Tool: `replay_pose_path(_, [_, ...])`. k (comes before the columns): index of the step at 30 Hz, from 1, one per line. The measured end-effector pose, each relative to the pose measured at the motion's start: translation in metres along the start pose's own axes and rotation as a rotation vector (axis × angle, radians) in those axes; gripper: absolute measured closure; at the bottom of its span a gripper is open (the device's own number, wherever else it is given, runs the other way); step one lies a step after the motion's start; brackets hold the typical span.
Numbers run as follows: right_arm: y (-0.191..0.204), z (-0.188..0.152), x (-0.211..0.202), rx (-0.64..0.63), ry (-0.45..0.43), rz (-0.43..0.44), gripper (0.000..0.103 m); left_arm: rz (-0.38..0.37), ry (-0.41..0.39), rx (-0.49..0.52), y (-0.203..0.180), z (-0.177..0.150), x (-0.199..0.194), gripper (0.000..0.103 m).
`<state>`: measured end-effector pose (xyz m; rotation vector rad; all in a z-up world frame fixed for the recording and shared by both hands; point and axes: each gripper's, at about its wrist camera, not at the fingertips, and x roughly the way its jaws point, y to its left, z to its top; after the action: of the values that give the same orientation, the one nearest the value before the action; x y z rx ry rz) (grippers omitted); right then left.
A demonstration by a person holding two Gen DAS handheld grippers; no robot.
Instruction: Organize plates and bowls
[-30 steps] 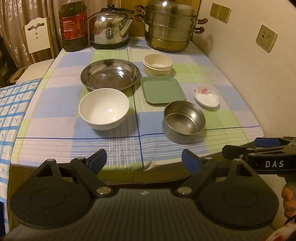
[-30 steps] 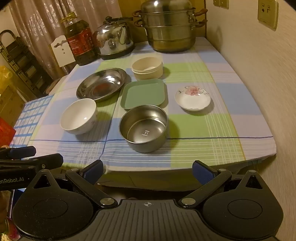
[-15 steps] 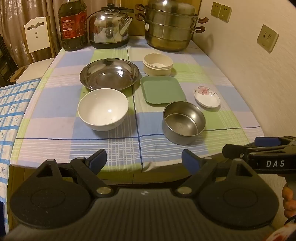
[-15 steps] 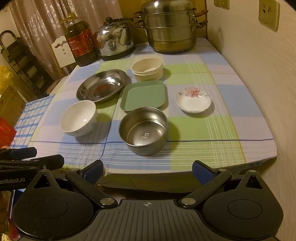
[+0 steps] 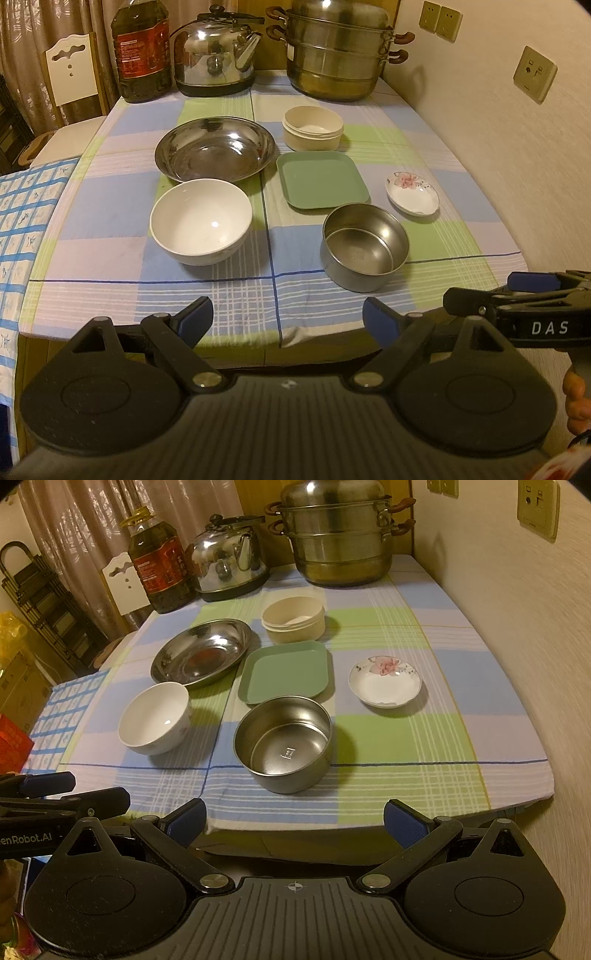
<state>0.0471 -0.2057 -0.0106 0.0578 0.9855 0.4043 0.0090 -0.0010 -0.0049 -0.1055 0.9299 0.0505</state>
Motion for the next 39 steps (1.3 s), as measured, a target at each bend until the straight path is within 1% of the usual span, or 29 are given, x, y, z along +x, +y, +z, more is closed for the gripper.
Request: replay_pose_path(39, [-0.0046,0.0069,-0.0015,0.006,-0.001,0.005,0.001,0.001,0.007,0.002,-0.0036,0.0029,0.0041,0.016])
